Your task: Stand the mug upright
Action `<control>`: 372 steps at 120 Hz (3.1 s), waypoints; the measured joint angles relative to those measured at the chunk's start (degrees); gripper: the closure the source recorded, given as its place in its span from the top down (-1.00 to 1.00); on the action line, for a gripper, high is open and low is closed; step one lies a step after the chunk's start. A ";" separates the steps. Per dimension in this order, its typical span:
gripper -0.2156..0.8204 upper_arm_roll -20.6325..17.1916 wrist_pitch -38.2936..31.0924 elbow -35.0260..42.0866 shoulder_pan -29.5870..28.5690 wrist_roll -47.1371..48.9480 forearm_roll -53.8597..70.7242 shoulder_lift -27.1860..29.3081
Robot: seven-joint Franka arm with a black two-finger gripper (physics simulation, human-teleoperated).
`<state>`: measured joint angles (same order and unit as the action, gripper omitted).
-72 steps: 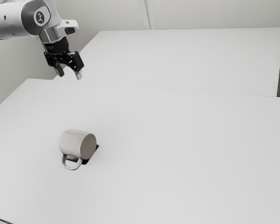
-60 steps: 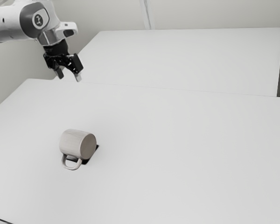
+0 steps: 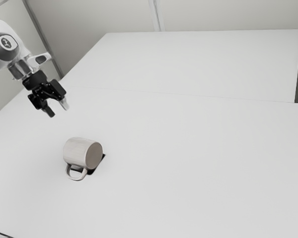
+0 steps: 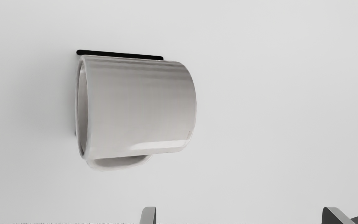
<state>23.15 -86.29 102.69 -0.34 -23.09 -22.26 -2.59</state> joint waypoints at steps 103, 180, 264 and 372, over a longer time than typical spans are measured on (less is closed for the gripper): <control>0.54 -0.16 0.24 0.59 -10.78 -22.37 -16.19 -18.91; 0.13 -4.56 -2.14 9.66 -12.87 -27.54 -20.48 -12.27; -0.85 -9.76 -3.55 10.18 -11.32 -24.68 -20.60 -10.60; -0.92 -14.12 -32.40 20.15 0.69 -19.05 12.68 4.79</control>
<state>9.03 -118.69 122.84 0.35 -42.14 -9.58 2.19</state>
